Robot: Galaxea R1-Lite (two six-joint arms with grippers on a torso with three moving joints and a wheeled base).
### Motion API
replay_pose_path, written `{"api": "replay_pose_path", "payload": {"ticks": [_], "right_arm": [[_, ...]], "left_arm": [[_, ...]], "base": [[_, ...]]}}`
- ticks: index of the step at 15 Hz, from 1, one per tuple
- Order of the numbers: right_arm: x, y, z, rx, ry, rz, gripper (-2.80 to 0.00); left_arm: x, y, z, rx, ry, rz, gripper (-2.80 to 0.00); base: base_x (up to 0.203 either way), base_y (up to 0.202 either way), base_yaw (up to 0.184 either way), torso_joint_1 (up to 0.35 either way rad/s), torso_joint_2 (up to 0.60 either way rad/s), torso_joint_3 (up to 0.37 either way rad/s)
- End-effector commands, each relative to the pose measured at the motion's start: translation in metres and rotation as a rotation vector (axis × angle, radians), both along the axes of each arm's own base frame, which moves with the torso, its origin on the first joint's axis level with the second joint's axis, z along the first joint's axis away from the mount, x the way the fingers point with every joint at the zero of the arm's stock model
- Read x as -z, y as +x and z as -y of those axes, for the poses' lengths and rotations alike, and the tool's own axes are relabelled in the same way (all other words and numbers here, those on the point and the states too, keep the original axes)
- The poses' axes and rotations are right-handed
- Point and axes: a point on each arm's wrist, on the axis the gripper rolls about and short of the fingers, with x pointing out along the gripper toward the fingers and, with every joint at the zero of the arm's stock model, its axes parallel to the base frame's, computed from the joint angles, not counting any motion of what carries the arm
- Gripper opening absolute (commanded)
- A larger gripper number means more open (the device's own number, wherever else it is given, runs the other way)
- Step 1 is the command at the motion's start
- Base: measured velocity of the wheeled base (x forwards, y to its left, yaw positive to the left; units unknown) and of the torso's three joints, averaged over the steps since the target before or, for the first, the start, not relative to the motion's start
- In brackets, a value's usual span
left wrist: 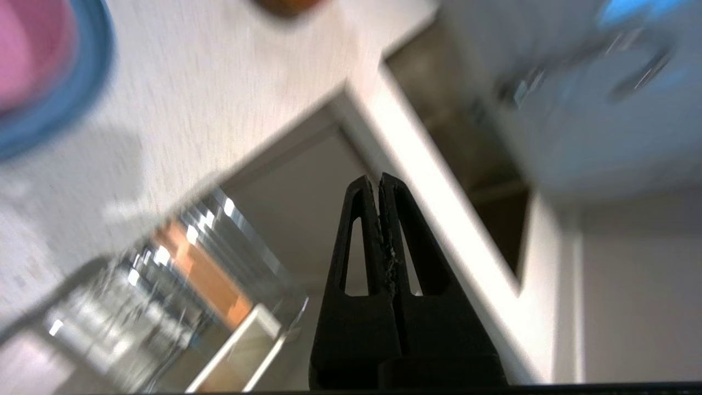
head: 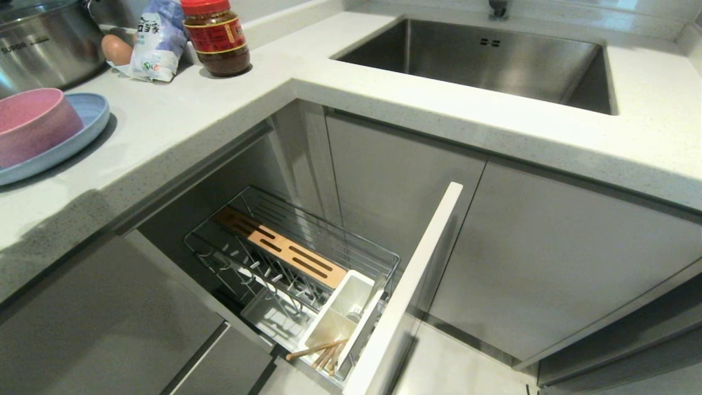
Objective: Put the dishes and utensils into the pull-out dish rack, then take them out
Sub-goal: Take the chopsticks out of the cupboard
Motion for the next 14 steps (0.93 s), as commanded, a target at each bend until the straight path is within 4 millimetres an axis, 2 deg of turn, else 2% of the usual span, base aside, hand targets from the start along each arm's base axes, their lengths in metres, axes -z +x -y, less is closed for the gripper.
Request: {"api": "replay_pose_path", "payload": {"ticks": [1, 3, 6, 8, 14], "right_arm": [[0.000, 0.000, 0.000, -0.001, 0.000, 0.005, -2.80], [0.000, 0.000, 0.000, -0.001, 0.000, 0.005, -2.80], [0.000, 0.000, 0.000, 0.000, 0.000, 0.005, -2.80], [0.000, 0.000, 0.000, 0.000, 0.000, 0.005, -2.80], [0.000, 0.000, 0.000, 0.000, 0.000, 0.004, -2.80]], "left_arm": [[0.018, 0.026, 0.024, 0.091, 0.065, -0.117, -2.80], [0.040, 0.034, 0.047, 0.205, 0.141, -0.230, -2.80], [0.075, 0.059, 0.081, 0.274, 0.277, -0.422, -2.80], [0.094, 0.070, 0.092, 0.278, 0.373, -0.547, -2.80], [0.139, 0.083, 0.111, 0.353, 0.661, -0.840, -2.80]], "base": [[0.000, 0.000, 0.000, 0.000, 0.00, 0.000], [0.000, 0.000, 0.000, 0.000, 0.00, 0.000], [0.000, 0.000, 0.000, 0.000, 0.00, 0.000], [0.000, 0.000, 0.000, 0.000, 0.00, 0.000], [0.000, 0.000, 0.000, 0.000, 0.00, 0.000]]}}
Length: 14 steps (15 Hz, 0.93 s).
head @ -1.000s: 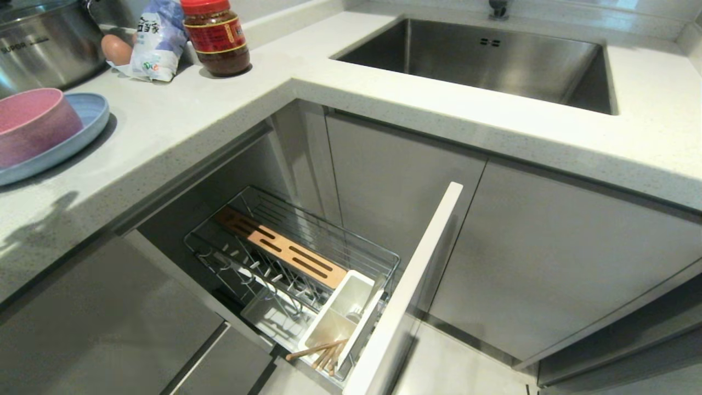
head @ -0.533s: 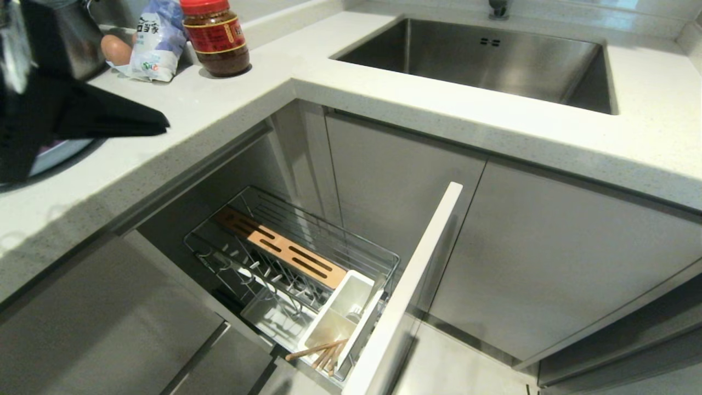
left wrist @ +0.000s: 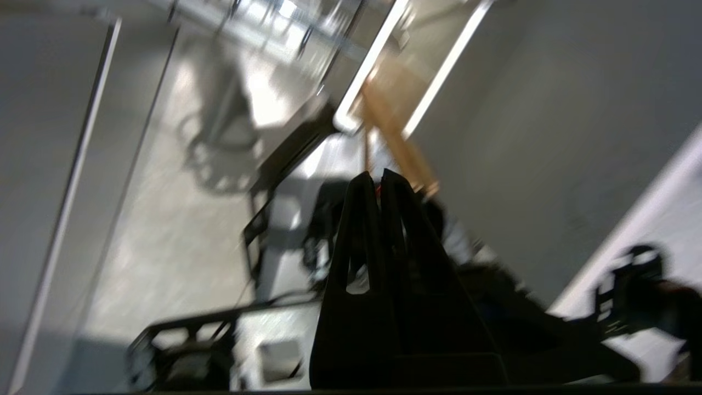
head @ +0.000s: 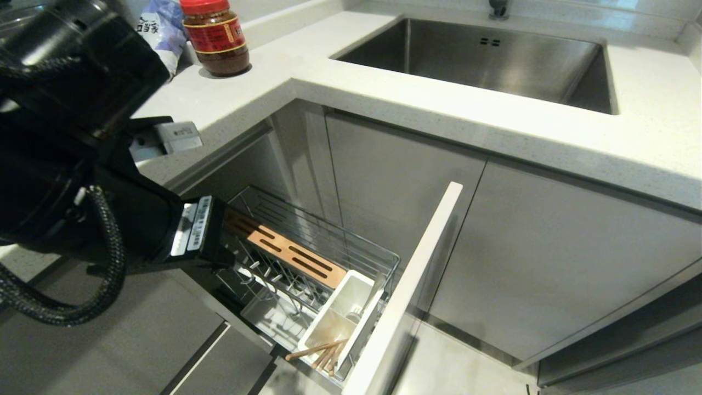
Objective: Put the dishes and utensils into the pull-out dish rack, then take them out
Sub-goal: Take the chopsticks out of the cupboard
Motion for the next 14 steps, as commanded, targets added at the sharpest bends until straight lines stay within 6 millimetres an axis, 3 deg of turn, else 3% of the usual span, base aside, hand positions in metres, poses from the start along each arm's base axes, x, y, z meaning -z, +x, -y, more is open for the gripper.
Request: {"api": "replay_pose_path", "payload": {"ticks": [1, 2, 11, 14], "right_arm": [[0.000, 0.000, 0.000, 0.000, 0.000, 0.005, -2.80], [0.000, 0.000, 0.000, 0.000, 0.000, 0.005, -2.80], [0.000, 0.000, 0.000, 0.000, 0.000, 0.004, -2.80], [0.000, 0.000, 0.000, 0.000, 0.000, 0.005, -2.80]], "left_arm": [[0.020, 0.012, 0.016, 0.025, 0.076, -0.111, -2.80], [0.028, 0.016, 0.021, 0.037, 0.092, -0.150, 0.00], [0.102, 0.047, 0.048, 0.069, 0.240, -0.441, 0.00], [0.126, 0.057, 0.048, 0.115, 0.333, -0.542, 0.00]], "base": [[0.000, 0.000, 0.000, 0.000, 0.00, 0.000], [0.000, 0.000, 0.000, 0.000, 0.00, 0.000], [0.000, 0.000, 0.000, 0.000, 0.00, 0.000], [0.000, 0.000, 0.000, 0.000, 0.00, 0.000]]}}
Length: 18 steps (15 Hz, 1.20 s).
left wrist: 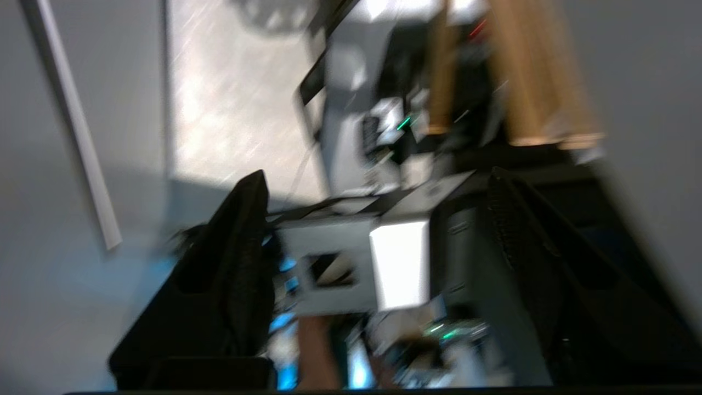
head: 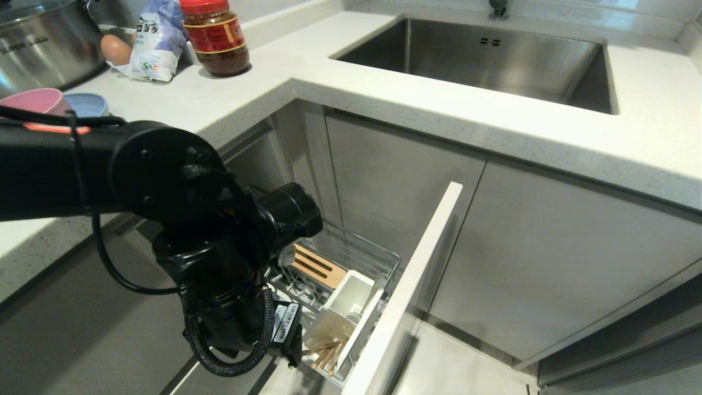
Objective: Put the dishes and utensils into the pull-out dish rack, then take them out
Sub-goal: Take the chopsticks out of the cupboard
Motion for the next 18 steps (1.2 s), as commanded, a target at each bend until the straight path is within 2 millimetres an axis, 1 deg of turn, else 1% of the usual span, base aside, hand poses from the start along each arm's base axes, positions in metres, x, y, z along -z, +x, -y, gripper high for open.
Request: {"api": "replay_pose_path", "payload": {"ticks": [1, 5, 7, 11, 14, 18], "right_arm": [[0.000, 0.000, 0.000, 0.000, 0.000, 0.005, -2.80], [0.000, 0.000, 0.000, 0.000, 0.000, 0.005, -2.80], [0.000, 0.000, 0.000, -0.001, 0.000, 0.005, -2.80], [0.000, 0.000, 0.000, 0.000, 0.000, 0.005, -2.80], [0.000, 0.000, 0.000, 0.000, 0.000, 0.005, -2.80], [0.000, 0.000, 0.000, 0.000, 0.000, 0.005, -2.80]], "left_arm": [[0.024, 0.013, 0.003, 0.008, 0.064, -0.100, 0.00], [0.055, 0.034, 0.009, -0.011, 0.113, -0.191, 0.00], [0.065, 0.043, 0.012, -0.026, 0.098, -0.236, 0.00], [0.070, 0.056, 0.011, -0.033, 0.040, -0.281, 0.00], [0.076, 0.059, 0.013, -0.035, 0.044, -0.295, 0.00], [0.078, 0.060, 0.015, -0.036, 0.037, -0.303, 0.00]], "base": [[0.000, 0.000, 0.000, 0.000, 0.00, 0.000], [0.000, 0.000, 0.000, 0.000, 0.00, 0.000], [0.000, 0.000, 0.000, 0.000, 0.00, 0.000], [0.000, 0.000, 0.000, 0.000, 0.00, 0.000], [0.000, 0.000, 0.000, 0.000, 0.00, 0.000], [0.000, 0.000, 0.000, 0.000, 0.00, 0.000]]}}
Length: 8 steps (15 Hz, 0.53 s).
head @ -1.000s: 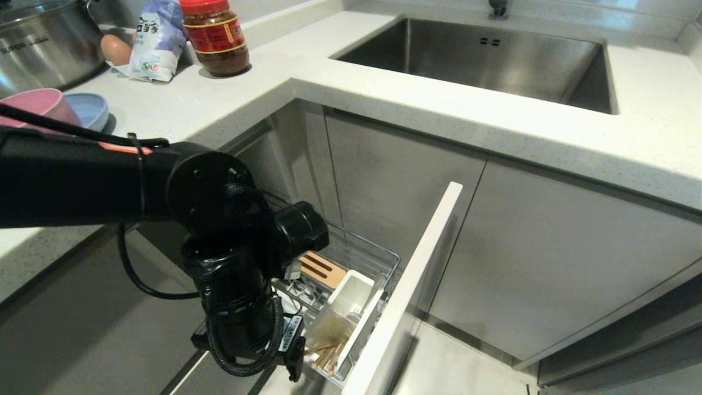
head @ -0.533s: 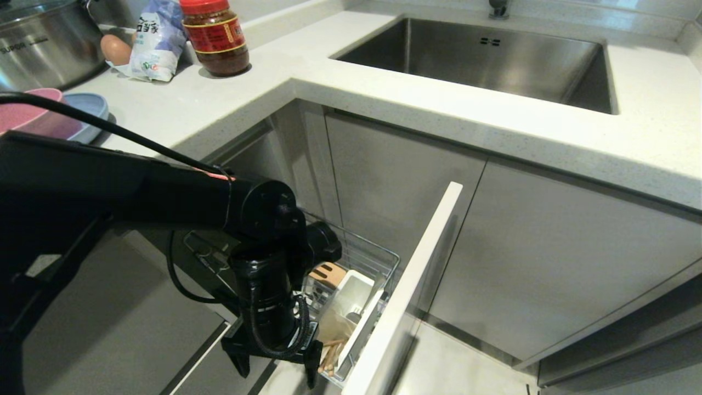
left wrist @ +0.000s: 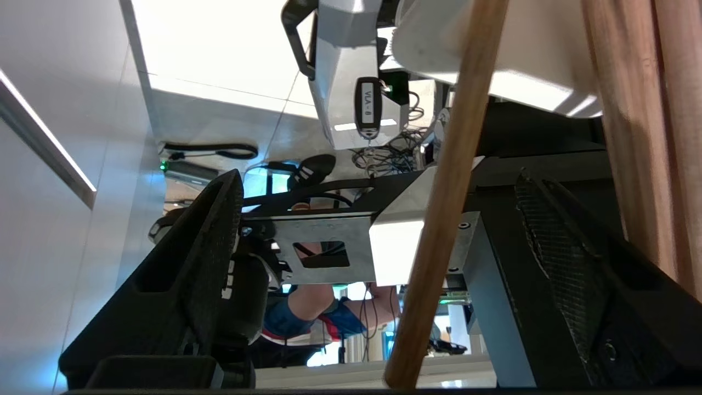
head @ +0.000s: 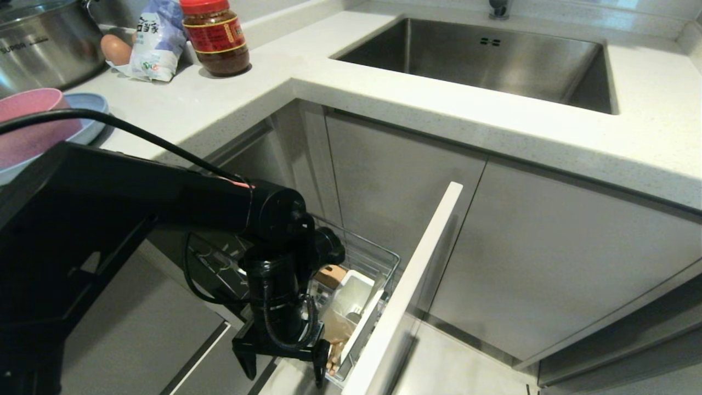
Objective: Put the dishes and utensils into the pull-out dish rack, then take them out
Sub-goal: Take the chopsticks out of the cupboard
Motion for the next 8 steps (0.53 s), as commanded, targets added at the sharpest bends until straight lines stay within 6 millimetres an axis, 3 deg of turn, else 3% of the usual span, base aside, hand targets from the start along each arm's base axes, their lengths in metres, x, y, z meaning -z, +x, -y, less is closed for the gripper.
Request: {"api": "replay_pose_path", "payload": {"ticks": [1, 3, 4, 5, 8], "right_arm": [[0.0000, -0.0003, 0.0000, 0.000, 0.000, 0.005, -2.80], [0.0000, -0.0003, 0.0000, 0.000, 0.000, 0.005, -2.80], [0.0000, -0.0003, 0.0000, 0.000, 0.000, 0.005, -2.80], [0.0000, -0.0003, 0.0000, 0.000, 0.000, 0.005, -2.80], [0.0000, -0.0003, 0.0000, 0.000, 0.000, 0.005, -2.80]], "left_arm": [[0.0013, 0.0003, 0.0000, -0.002, 0.005, -0.009, 0.00], [0.0008, 0.0010, -0.0002, -0.005, 0.005, -0.005, 0.00], [0.0000, 0.0010, -0.0002, -0.004, 0.003, -0.003, -0.92], [-0.0002, 0.0013, 0.0000, -0.004, 0.001, -0.001, -2.80], [-0.0023, 0.0020, -0.0001, -0.008, -0.004, 0.010, -2.80]], "base": [[0.000, 0.000, 0.000, 0.000, 0.00, 0.000], [0.000, 0.000, 0.000, 0.000, 0.00, 0.000], [0.000, 0.000, 0.000, 0.000, 0.00, 0.000], [0.000, 0.000, 0.000, 0.000, 0.00, 0.000], [0.000, 0.000, 0.000, 0.000, 0.00, 0.000]]}}
